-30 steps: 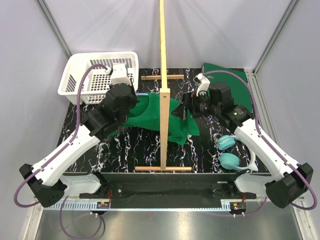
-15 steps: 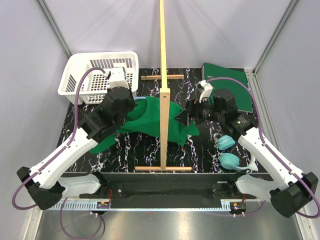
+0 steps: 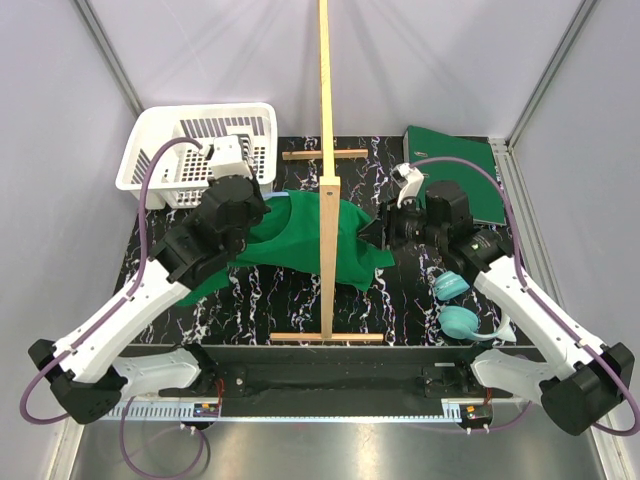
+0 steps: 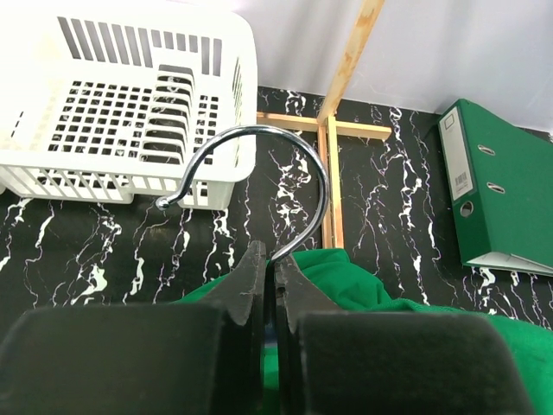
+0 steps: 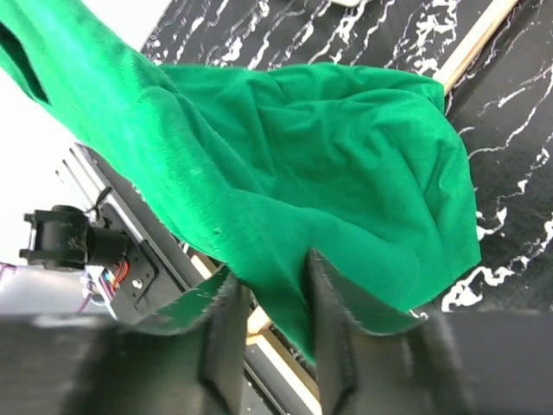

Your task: Remove the t-shirt from the hanger

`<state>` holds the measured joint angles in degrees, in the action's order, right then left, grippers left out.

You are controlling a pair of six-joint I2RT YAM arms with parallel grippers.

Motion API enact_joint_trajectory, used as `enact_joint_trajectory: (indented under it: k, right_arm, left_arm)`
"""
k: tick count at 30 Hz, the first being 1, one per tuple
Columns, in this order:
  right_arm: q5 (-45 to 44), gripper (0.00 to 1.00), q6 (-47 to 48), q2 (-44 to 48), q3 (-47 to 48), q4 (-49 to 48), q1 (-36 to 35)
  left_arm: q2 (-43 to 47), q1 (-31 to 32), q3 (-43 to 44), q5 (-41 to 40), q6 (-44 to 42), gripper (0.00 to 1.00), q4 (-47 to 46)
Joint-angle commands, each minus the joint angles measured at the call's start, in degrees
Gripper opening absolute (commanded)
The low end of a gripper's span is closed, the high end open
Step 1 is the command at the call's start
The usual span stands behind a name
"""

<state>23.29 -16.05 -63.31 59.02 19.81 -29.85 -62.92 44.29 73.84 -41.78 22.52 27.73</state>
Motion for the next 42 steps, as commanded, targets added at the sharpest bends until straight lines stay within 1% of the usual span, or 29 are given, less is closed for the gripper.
enact_joint_trajectory:
  k: [1,3,4,5,7,8,10,14,19,23,32,34,38,39,42]
  right_arm:
    - [-0.3,0.30,-3.6,0.3,-0.1,-6.0,-0.3]
    - [-4.0,0.27,-7.4,1.0,-0.6,-6.3,-0.3]
    - [-6.3,0.15,-9.0,1.4,-0.9,-6.3,-0.3]
    - [-7.0,0.06,-12.0,2.2,-1.7,-6.5,-0.3]
    - [-8.2,0.00,-14.7,2.7,-2.2,-6.5,-0.4]
    - [-9.8,0.00,-17.7,3.3,-2.8,-6.5,-0.4]
    - [-11.3,0.00,-19.9,3.5,-3.3,-6.7,-0.3]
    - [-18.7,0.00,-27.3,4.1,-4.9,-7.0,-0.3]
    - [-21.7,0.00,-33.7,4.7,-5.1,-7.6,0.2]
    - [-23.0,0.00,-39.9,7.0,-7.6,-8.4,1.5]
    - [-29.2,0.00,-48.3,15.6,-16.1,-9.6,8.1]
    - [-30.1,0.00,-49.8,17.7,-18.4,-9.7,8.8]
    - [-31.6,0.00,-55.6,20.7,-23.0,-9.7,10.6]
    - [-31.6,0.00,-56.2,21.3,-23.7,-9.7,10.9]
    - [-31.4,0.00,-53.8,20.8,-24.0,-10.8,11.1]
  left_arm:
    - [1.8,-0.2,-1.1,-4.8,1.7,0.00,-2.7]
    - [3.8,-0.2,-2.8,-6.9,4.1,0.00,-3.8]
    - [4.6,-0.2,-5.1,-8.2,4.6,0.00,-4.5]
    - [6.5,-0.2,-6.2,-8.8,5.2,0.00,-6.0]
    - [8.3,-0.2,-8.3,-11.4,7.7,0.00,-6.5]
    - [9.5,-0.2,-10.3,-12.5,8.8,0.00,-6.8]
    - [12.7,-0.2,-12.1,-15.2,11.1,0.00,-7.2]
    - [17.1,-0.2,-15.7,-17.8,13.2,0.00,-8.5]
    - [21.4,-0.2,-18.6,-20.4,13.6,0.00,-7.8]
    - [25.1,-0.2,-21.2,-22.8,14.5,0.00,-7.4]
    - [31.8,-0.2,-25.0,-28.8,15.4,0.00,-5.8]
    - [32.6,-0.2,-25.4,-29.5,15.5,0.00,-5.8]
    - [33.0,-0.2,-25.5,-32.3,15.9,0.00,-5.1]
    - [33.3,-0.2,-25.6,-33.1,16.1,0.00,-4.9]
    - [33.6,-0.2,-25.8,-33.2,15.4,0.00,-5.5]
